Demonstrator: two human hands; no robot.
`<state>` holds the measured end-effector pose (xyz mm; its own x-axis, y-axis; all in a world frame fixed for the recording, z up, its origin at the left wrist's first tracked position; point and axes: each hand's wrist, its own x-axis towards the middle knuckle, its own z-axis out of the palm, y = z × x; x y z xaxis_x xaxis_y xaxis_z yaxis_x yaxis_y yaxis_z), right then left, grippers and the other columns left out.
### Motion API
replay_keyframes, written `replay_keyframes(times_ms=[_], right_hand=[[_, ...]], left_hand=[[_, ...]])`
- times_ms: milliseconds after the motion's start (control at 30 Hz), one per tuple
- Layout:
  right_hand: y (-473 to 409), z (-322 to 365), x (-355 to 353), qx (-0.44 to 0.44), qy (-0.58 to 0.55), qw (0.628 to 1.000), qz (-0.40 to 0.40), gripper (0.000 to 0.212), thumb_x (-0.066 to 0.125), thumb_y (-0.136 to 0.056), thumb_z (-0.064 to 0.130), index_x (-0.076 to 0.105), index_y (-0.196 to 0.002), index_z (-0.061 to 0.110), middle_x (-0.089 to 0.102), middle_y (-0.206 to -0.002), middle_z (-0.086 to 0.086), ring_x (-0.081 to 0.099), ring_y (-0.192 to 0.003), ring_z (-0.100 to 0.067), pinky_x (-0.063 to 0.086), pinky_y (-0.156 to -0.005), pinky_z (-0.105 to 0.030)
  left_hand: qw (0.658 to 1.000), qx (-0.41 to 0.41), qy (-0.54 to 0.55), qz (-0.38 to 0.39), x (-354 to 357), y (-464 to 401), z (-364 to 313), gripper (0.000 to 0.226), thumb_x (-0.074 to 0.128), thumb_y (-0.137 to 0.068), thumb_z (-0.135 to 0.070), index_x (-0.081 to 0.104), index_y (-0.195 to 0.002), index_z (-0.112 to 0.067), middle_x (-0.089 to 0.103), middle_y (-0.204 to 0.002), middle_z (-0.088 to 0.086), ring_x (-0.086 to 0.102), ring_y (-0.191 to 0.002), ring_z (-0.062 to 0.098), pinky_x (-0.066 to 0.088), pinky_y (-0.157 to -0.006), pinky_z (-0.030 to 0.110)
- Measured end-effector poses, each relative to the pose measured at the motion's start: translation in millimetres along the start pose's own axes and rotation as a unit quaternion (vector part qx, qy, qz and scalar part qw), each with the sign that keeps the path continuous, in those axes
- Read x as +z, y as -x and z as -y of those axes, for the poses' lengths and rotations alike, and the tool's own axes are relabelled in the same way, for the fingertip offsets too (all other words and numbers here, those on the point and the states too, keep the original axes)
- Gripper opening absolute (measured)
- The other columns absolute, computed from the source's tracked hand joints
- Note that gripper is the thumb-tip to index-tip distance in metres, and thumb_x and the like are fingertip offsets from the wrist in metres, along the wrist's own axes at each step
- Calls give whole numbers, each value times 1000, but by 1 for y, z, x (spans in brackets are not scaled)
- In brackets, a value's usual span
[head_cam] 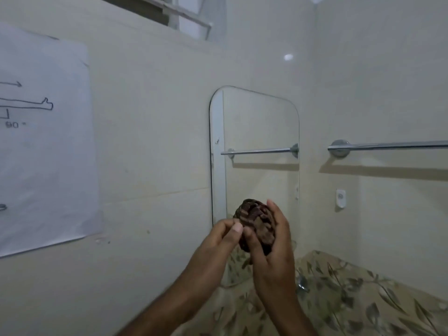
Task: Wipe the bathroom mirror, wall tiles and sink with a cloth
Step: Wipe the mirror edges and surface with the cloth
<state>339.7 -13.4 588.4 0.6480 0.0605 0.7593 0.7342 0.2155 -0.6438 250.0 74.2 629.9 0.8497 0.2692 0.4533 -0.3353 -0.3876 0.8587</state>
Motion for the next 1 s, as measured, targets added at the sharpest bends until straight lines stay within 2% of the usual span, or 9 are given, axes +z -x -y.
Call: replay_keyframes(times_ms=[100, 200, 333, 400, 467, 633, 700, 800, 1000], right_hand=[[-47, -3, 1, -36, -13, 998, -42, 50, 68, -88, 43, 41, -130, 44, 59, -122, 19, 62, -110, 3, 56, -87, -21], [-89, -4, 10, -110, 18, 991, -70, 46, 78, -84, 33, 53, -123, 32, 66, -111, 13, 66, -103, -2, 58, -83, -27], [-129, -20, 35, -191, 72, 971, -124, 45, 81, -83, 24, 66, -125, 19, 64, -126, 2, 60, -116, -16, 52, -97, -27], [-137, -28, 50, -208, 85, 964, -140, 46, 79, -84, 22, 65, -128, 19, 59, -136, -1, 53, -123, -16, 46, -104, -22], [-137, -36, 62, -222, 92, 961, -137, 49, 75, -88, 20, 60, -134, 20, 53, -144, -3, 48, -129, -18, 45, -107, -24], [-129, -44, 70, -233, 135, 957, -104, 46, 55, -100, 37, 50, -145, 30, 36, -158, -2, 38, -141, -24, 44, -109, -49], [-122, -43, 66, -228, 112, 965, -61, 49, 46, -102, 41, 46, -150, 30, 28, -162, 0, 31, -147, -19, 41, -113, -49], [-111, -48, 60, -241, 90, 966, -14, 48, 35, -104, 35, 38, -152, 34, 23, -165, 5, 26, -151, -16, 37, -115, -54], [-126, -47, 76, -211, 109, 971, -33, 58, 36, -102, 29, 23, -158, 24, 24, -164, 4, 22, -152, -14, 27, -121, -42]], left_hand=[[982, 96, -162, -16, -19, -38, -20, 23, 45, -100, -45, 65, -109, -36, 65, -101, -19, 59, -99, -9, 43, -77, 5], [913, 202, -352, -39, -39, -86, -33, 14, 54, -97, -41, 63, -104, -32, 57, -102, -14, 57, -97, 6, 50, -86, 27], [812, 285, -503, -82, -61, -128, -56, 25, 50, -88, -40, 60, -108, -29, 55, -108, -11, 51, -101, 12, 47, -91, 39], [754, 331, -555, -117, -74, -143, -64, 27, 53, -89, -31, 60, -115, -25, 56, -113, -7, 52, -104, 15, 46, -92, 39], [717, 362, -578, -143, -84, -155, -71, 29, 54, -89, -22, 60, -118, -19, 56, -116, -1, 53, -105, 18, 47, -91, 38], [698, 389, -571, -188, -90, -166, -70, 28, 54, -90, -10, 60, -117, -9, 56, -115, 6, 54, -105, 22, 48, -92, 37], [693, 393, -571, -197, -89, -165, -68, 27, 55, -91, -13, 60, -118, -9, 57, -116, 6, 54, -106, 22, 48, -92, 36], [688, 391, -578, -199, -88, -165, -66, 30, 52, -91, -17, 60, -119, -8, 57, -115, 7, 54, -106, 22, 50, -92, 36], [648, 392, -616, -217, -86, -168, -62, 28, 52, -94, -13, 60, -120, -7, 57, -116, 10, 54, -105, 24, 49, -88, 37]])
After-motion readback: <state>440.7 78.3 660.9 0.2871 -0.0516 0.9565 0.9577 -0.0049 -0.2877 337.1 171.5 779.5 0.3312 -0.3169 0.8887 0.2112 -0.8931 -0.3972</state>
